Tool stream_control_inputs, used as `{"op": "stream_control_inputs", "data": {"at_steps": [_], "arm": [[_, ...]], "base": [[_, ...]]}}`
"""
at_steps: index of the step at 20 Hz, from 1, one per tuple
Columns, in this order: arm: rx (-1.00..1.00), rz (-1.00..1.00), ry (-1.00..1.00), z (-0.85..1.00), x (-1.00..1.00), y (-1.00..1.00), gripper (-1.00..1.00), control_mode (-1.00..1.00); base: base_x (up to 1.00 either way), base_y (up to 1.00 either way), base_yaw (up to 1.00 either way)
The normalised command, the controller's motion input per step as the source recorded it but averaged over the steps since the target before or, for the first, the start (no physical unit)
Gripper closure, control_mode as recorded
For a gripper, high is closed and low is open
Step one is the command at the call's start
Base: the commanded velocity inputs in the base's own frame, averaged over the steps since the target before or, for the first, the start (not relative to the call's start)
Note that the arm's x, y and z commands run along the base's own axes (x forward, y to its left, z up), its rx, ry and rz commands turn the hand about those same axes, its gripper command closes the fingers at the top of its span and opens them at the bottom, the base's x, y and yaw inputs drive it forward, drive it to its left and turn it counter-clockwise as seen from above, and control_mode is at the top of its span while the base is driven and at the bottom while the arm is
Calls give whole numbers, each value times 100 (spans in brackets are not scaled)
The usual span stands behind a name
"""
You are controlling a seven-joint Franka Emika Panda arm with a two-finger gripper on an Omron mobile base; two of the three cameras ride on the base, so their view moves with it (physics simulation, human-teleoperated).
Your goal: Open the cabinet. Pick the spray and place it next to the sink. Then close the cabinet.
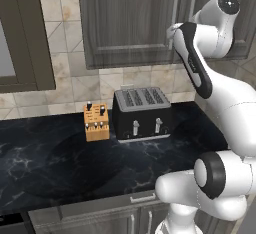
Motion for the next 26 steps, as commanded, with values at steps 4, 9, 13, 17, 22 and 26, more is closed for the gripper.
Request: {"op": "stream_control_inputs", "data": {"at_steps": [4,9,13,17,22,26], "arm": [[0,0,0,0,0,0,100,-100],[0,0,0,0,0,0,100,-100],[0,-1,-1,0,-9,0,100,-100],[0,-4,-6,0,-33,0,100,-100],[0,-22,-2,-3,-24,-5,100,-100],[0,-23,0,-7,-19,-33,100,-100]], "base": [[0,0,0],[0,0,0],[0,0,0],[0,0,0],[0,0,0],[0,0,0]]}}
